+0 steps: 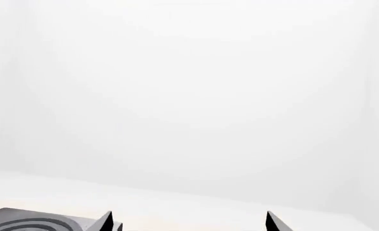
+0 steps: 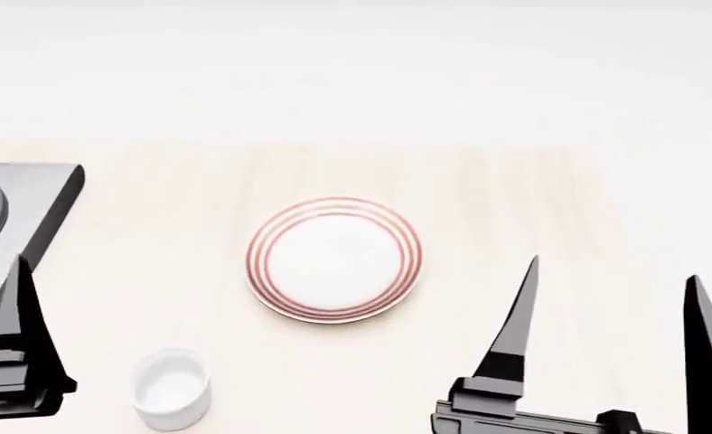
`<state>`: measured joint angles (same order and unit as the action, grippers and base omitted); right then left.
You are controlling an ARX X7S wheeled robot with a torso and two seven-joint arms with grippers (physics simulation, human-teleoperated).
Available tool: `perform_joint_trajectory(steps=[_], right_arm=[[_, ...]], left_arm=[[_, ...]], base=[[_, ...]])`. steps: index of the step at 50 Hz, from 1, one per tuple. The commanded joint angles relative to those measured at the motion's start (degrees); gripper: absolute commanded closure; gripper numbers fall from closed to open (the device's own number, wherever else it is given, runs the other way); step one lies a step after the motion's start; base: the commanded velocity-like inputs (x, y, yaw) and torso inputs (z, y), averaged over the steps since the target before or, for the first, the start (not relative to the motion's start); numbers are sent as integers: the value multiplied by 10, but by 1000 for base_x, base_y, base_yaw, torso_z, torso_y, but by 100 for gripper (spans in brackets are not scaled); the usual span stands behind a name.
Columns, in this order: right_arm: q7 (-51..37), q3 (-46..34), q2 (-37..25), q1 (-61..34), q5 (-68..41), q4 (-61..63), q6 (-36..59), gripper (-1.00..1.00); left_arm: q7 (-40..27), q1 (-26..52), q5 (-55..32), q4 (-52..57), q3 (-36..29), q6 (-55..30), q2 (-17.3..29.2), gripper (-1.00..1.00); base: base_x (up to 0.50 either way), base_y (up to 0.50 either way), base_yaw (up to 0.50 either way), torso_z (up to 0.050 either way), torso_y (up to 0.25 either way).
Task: Pick the akita bowl on the cookies box and place it on the plate.
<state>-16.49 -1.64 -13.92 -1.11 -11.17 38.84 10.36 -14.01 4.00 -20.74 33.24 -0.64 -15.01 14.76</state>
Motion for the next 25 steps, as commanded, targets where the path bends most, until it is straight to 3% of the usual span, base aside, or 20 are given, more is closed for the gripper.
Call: perform_joint_trajectory(steps=[1, 18, 25], right_arm=[[-5, -6, -7, -2, 7, 2, 12, -100], [-7, -6, -14, -6, -8, 0, 24, -100], [-13, -7, -15, -4, -4, 0, 16, -100]], left_arm=[[8, 0, -52, 2, 16, -8, 5, -100], [-25, 12, -21, -13, 4, -28, 7, -100], [-16, 6, -29, -13, 8, -3, 4, -100]], base=[[0, 0, 0, 50, 0], [0, 0, 0, 49, 0], [61, 0, 0, 0, 0]])
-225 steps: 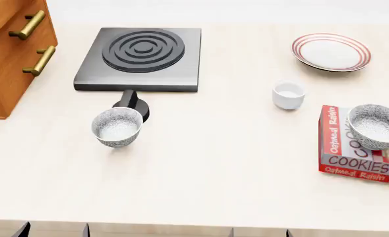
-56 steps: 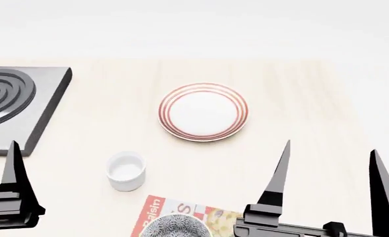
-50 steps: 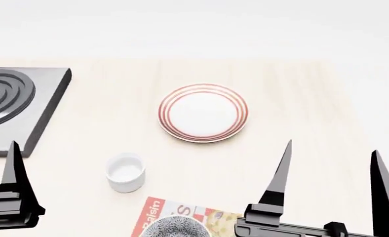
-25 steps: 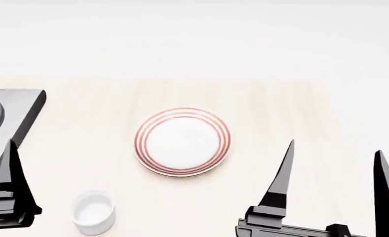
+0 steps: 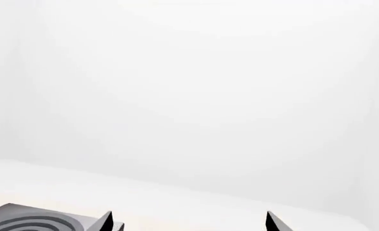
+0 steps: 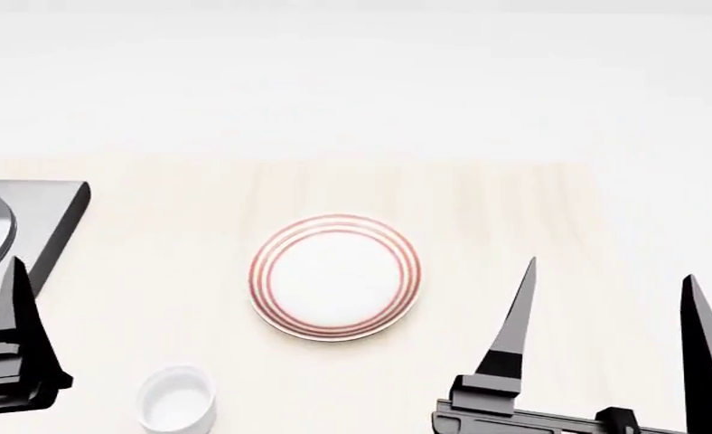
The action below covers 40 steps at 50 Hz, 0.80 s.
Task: Pick the akita bowl on the cookies box and place it on the plate.
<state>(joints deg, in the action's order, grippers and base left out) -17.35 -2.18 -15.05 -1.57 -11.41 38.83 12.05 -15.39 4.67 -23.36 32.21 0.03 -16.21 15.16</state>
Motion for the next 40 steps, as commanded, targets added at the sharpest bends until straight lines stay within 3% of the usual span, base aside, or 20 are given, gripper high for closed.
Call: perform_joint_trajectory(steps=[1, 5, 40], right_arm=[[-5, -2, -4, 0, -1, 0, -2, -100], [-6, -4, -6, 0, -1, 1, -3, -100], [-14, -10, -21, -5, -22, 6, 14, -100]], left_arm=[[6, -4, -13, -4, 7, 23, -3, -100], [6, -6, -4, -1, 7, 34, 0, -100], [-25, 6, -10, -4, 8, 9, 6, -100]], base=[[121, 0, 0, 0, 0], [123, 0, 0, 0, 0], [24, 0, 0, 4, -234]])
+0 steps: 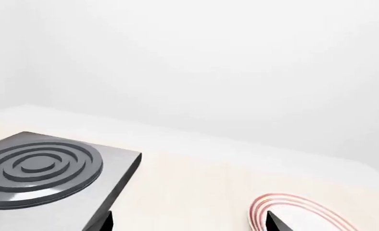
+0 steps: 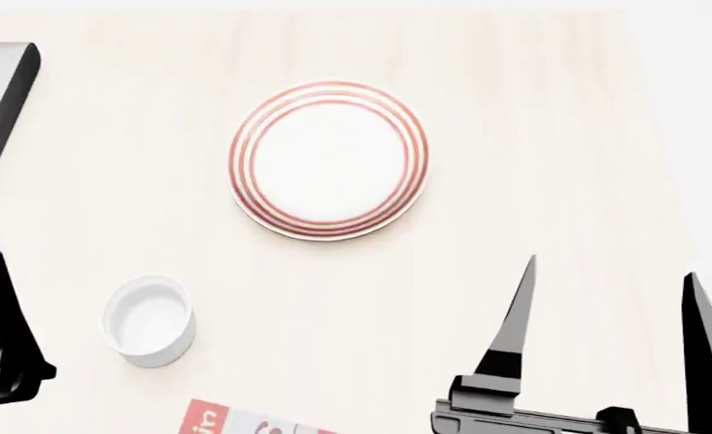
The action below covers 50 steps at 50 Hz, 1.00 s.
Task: Pick the akita bowl on the cookies box and place it on the plate.
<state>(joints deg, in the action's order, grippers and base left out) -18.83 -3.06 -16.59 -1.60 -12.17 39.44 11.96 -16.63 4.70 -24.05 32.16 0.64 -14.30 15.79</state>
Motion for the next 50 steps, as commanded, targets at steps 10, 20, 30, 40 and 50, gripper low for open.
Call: perform_joint_trajectory(steps=[10, 20, 30, 40, 50], right_arm=[[3, 0, -14, -10, -29, 5, 34, -100], [2, -4, -19, -14, -32, 7, 45, -100], [21, -14, -71, -68, -83, 55, 176, -100], [22, -3, -119, -151, -151, 120, 327, -100], [63, -3, -157, -214, -267, 162, 436, -100]], left_arm=[[-6, 3, -14, -3, 1, -17, 9, -100], [-14, 7, -20, -8, 1, -26, 9, -100], [-28, 32, -18, -9, -12, -90, 35, -100], [-28, 89, -62, -10, -4, -165, 60, -100], [25, 130, -119, -10, -4, -189, 84, -100]], base=[[0, 0, 0, 0, -16], [0, 0, 0, 0, -194], [0, 0, 0, 0, 0], [0, 0, 0, 0, 0], [0, 0, 0, 0, 0]])
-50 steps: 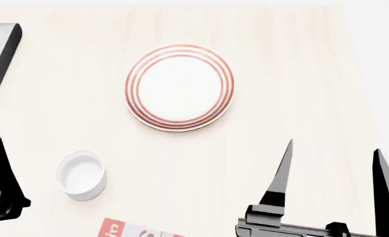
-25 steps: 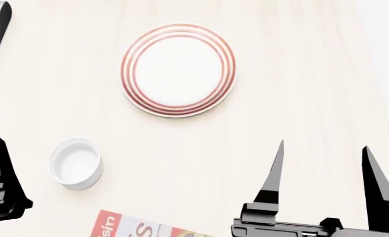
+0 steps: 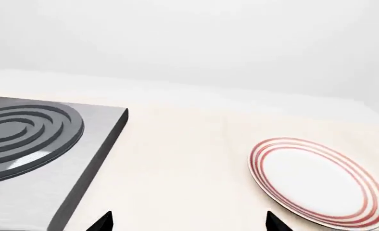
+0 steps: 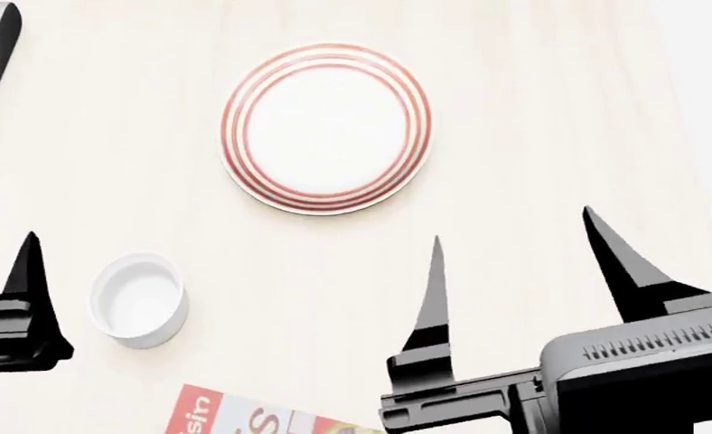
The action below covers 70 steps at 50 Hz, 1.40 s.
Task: Pick the akita bowl on the cookies box and place it on the plate.
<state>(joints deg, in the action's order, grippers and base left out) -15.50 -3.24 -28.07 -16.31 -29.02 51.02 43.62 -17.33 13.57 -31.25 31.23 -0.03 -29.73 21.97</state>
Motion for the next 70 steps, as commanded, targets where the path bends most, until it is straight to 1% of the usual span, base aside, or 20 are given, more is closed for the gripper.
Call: perform_joint_trajectory(steps=[1, 6, 8, 10, 14, 16, 17, 21, 28, 31, 34, 37, 39, 44, 47, 51, 53, 54, 58, 70], right_arm=[[37, -11, -51, -77, -107, 54, 132, -100], [48, -6, -67, -124, -203, 76, 205, -100], [48, -14, -76, -138, -226, 84, 220, -100], [41, -38, -92, -147, -228, 88, 210, -100], [15, -33, -106, -187, -327, 86, 244, -100], [8, -48, -126, -207, -378, 88, 245, -100], [-14, -71, -143, -220, -394, 89, 227, -100], [-51, -86, -154, -252, -468, 87, 228, -100], [-101, -146, -183, -313, -537, 89, 204, -100], [-121, -204, -197, -349, -551, 90, 190, -100], [-127, -292, -224, -387, -533, 90, 150, -100], [-145, -382, -241, -440, -540, 90, 133, -100], [-156, -409, -246, -464, -549, 89, 124, -100], [-187, -459, -241, -518, -591, 90, 130, -100], [-221, -467, -221, -541, -648, 90, 164, -100], [-265, -396, -181, -516, -721, 90, 245, -100], [-283, -378, -171, -510, -747, 89, 268, -100], [-294, -383, -167, -516, -760, 88, 275, -100], [-324, -408, -157, -531, -787, 80, 290, -100], [-376, -450, -132, -577, -860, 72, 285, -100]], left_arm=[[39, 45, -54, 2, 3, -37, 25, -100], [51, 58, -83, 11, 9, -50, 34, -100], [57, 60, -88, 13, 8, -51, 37, -100], [60, 59, -89, 15, 6, -49, 38, -100], [65, 61, -91, 12, 5, -49, 39, -100], [65, 61, -94, 13, 5, -50, 40, -100], [65, 62, -96, 14, 5, -51, 40, -100], [65, 61, -94, 16, 1, -51, 40, -100], [63, 60, -92, 19, -1, -50, 42, -100], [63, 59, -91, 20, -2, -47, 42, -100], [63, 58, -94, 22, -1, -48, 43, -100], [62, 58, -93, 24, -3, -48, 43, -100], [61, 59, -94, 25, -3, -49, 44, -100], [61, 58, -93, 25, -4, -48, 45, -100], [60, 57, -93, 26, -4, -47, 45, -100], [59, 56, -95, 28, -3, -47, 47, -100], [59, 56, -97, 29, -2, -48, 47, -100], [59, 56, -98, 31, -2, -48, 47, -100], [58, 55, -99, 31, -2, -48, 48, -100], [54, 57, -102, 34, -3, -50, 50, -100]], base=[[0, 0, 0, 0, 0], [0, 0, 0, 0, 0], [0, 0, 0, 0, 0], [0, 0, 0, 0, 0], [0, 0, 0, 0, 0], [0, 0, 0, 0, 0], [0, 0, 0, 0, 0], [0, 0, 0, 0, 0], [0, 0, 0, 0, 0], [0, 0, 0, 0, 0], [0, 0, 0, 0, 0], [0, 0, 0, 0, 0], [0, 0, 0, 0, 0], [0, 0, 0, 0, 0], [0, 0, 0, 0, 0], [0, 0, 0, 0, 0], [0, 0, 0, 0, 0], [0, 0, 0, 0, 0], [0, 0, 0, 0, 0], [0, 0, 0, 0, 0]])
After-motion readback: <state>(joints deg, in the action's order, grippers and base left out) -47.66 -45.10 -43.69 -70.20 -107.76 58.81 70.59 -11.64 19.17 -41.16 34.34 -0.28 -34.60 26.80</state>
